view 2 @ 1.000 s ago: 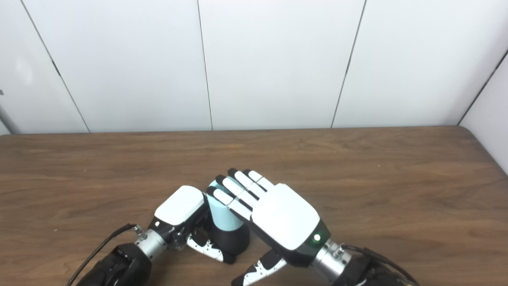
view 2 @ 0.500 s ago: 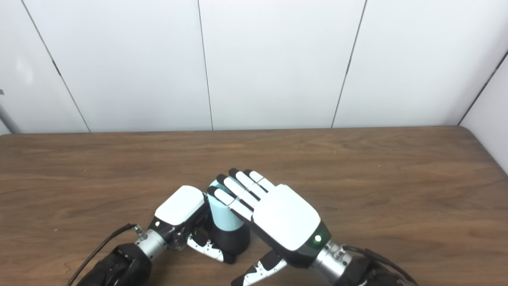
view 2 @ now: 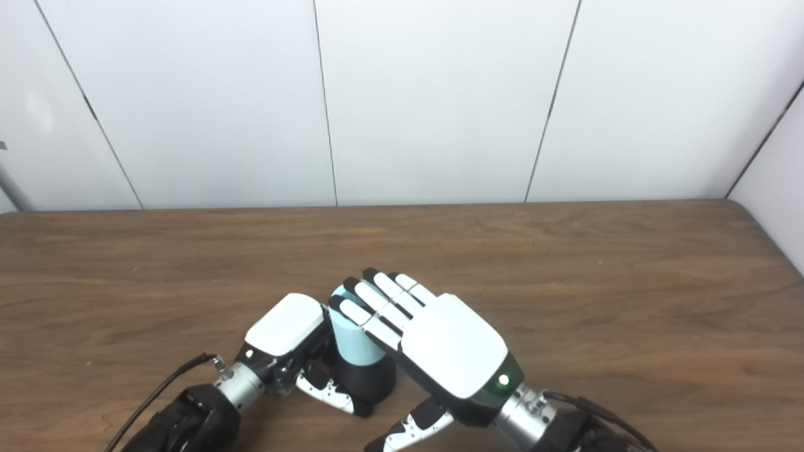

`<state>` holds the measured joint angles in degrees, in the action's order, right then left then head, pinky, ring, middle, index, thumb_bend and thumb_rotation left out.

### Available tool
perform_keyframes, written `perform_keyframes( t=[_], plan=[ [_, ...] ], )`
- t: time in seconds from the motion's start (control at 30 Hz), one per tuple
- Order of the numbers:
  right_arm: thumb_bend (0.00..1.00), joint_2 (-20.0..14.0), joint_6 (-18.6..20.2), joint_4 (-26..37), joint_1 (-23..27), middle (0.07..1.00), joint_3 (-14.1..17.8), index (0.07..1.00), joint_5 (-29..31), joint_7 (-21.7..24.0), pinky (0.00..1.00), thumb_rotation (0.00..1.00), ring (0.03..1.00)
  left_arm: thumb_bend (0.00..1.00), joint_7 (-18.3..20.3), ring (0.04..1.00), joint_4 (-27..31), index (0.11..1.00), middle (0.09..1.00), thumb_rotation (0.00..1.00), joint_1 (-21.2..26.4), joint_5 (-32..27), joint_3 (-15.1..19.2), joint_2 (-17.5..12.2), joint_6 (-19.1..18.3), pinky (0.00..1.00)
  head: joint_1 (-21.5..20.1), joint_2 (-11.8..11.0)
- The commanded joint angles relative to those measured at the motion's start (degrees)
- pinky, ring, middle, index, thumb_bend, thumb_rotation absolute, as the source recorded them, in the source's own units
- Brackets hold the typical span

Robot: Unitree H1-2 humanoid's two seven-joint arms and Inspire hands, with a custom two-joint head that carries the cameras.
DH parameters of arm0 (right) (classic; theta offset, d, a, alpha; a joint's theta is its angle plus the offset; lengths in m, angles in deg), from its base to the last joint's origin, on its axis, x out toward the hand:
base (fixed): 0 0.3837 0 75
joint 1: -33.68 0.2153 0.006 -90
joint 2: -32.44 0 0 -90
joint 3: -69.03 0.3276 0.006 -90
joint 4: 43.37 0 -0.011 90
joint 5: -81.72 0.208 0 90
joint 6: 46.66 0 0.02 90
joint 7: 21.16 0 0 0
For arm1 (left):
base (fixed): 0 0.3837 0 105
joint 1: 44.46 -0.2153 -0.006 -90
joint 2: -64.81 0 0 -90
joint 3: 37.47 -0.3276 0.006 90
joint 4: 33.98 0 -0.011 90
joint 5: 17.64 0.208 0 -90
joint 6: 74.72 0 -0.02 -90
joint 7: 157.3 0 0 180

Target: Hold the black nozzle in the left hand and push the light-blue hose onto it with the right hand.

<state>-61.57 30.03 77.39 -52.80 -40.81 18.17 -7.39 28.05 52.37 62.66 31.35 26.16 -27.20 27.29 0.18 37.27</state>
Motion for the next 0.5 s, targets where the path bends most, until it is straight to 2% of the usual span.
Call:
perform_keyframes(
  t=[0.0, 0.07, 0.13, 0.2, 0.33, 0.43, 0.47],
  plan=[
    [0.79, -1.51, -0.03, -2.38, -2.56, 0.983, -1.05, 0.926, -2.49, 4.43, 0.94, 0.73, 0.992, 0.52, 1.42, 0.185, 0.27, 0.478, 0.471, 0.0, 0.05, -0.55, -0.36, -0.34, 0.34, 0.13, 0.07, 0.04],
    [0.78, -1.46, -0.02, -2.4, -2.79, 0.981, -1.2, 0.923, -2.93, 4.38, 0.93, 0.74, 0.988, 0.51, 1.33, 0.188, 0.24, 0.488, 0.4, 0.0, 0.07, -0.59, -0.36, -0.35, 0.45, 0.14, 0.07, 0.04],
    [0.76, -1.44, -0.04, -2.41, -2.98, 0.978, -1.38, 0.925, -3.54, 4.3, 0.92, 0.76, 0.984, 0.51, 1.19, 0.19, 0.21, 0.491, 0.384, 0.0, 0.05, -0.58, -0.34, -0.32, 0.5, 0.14, 0.07, 0.04],
    [0.76, -1.39, -0.04, -2.42, -3.11, 0.973, -1.47, 0.923, -3.79, 4.24, 0.91, 0.77, 0.978, 0.51, 1.28, 0.189, 0.24, 0.492, 0.381, 0.0, 0.05, -0.62, -0.33, -0.29, 0.41, 0.13, 0.07, 0.04],
    [0.75, -1.36, -0.11, -2.35, -3.23, 0.971, -1.59, 0.918, -3.81, 4.32, 0.91, 0.77, 0.976, 0.52, 1.4, 0.182, 0.26, 0.479, 0.464, 0.0, 0.09, -0.51, -0.4, -0.32, 0.36, 0.13, 0.14, 0.03],
    [0.74, -1.31, -0.1, -2.33, -3.3, 0.971, -1.66, 0.918, -3.74, 4.35, 0.9, 0.76, 0.974, 0.52, 1.7, 0.185, 0.34, 0.478, 0.471, 0.0, 0.06, -0.65, -0.35, -0.29, 0.11, 0.13, 0.16, 0.04],
    [0.75, -1.33, -0.09, -2.25, -3.32, 0.97, -1.67, 0.917, -3.74, 4.46, 0.9, 0.76, 0.973, 0.52, 1.7, 0.186, 0.33, 0.485, 0.427, 0.0, 0.05, -0.75, -0.32, -0.26, 0.12, 0.13, 0.16, 0.04]
  ],
)
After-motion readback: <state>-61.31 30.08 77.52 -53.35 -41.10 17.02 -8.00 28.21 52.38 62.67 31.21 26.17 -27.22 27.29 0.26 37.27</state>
